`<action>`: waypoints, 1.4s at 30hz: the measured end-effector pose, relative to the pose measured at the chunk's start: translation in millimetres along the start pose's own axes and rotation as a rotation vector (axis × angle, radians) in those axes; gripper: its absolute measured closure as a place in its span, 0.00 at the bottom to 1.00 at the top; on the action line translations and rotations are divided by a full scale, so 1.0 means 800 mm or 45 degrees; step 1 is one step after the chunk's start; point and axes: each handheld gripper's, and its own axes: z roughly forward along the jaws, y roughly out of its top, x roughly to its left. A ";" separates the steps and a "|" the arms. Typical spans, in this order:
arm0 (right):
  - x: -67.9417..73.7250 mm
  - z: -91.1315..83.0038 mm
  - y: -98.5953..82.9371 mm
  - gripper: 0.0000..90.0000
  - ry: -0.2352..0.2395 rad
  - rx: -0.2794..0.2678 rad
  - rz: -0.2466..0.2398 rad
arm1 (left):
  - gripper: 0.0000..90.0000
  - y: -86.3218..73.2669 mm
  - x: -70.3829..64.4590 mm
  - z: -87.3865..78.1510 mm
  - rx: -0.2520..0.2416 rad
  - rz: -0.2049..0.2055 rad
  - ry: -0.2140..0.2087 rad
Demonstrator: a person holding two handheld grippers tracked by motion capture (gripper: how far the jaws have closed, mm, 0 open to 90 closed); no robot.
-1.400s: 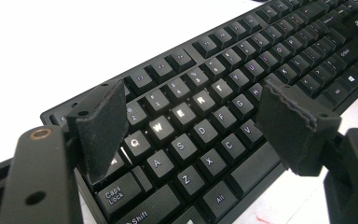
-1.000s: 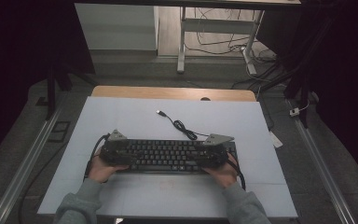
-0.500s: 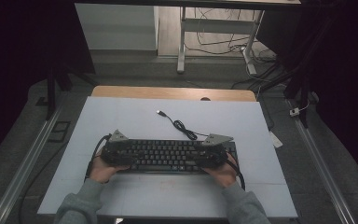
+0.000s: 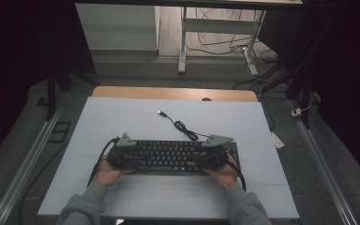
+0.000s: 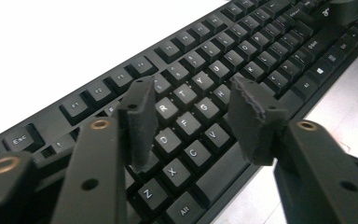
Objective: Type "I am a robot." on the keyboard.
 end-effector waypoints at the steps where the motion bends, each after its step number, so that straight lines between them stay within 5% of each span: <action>1: 0.000 0.000 0.000 0.54 -0.001 0.000 0.001 | 0.62 0.000 -0.001 0.001 0.000 0.003 -0.001; 14: 0.000 0.002 0.000 0.54 0.002 0.007 0.001 | 0.98 0.000 -0.012 0.013 0.041 0.044 -0.042; 42: 0.001 0.004 -0.001 0.54 0.005 0.020 -0.005 | 0.98 0.001 -0.030 0.042 0.101 0.084 -0.065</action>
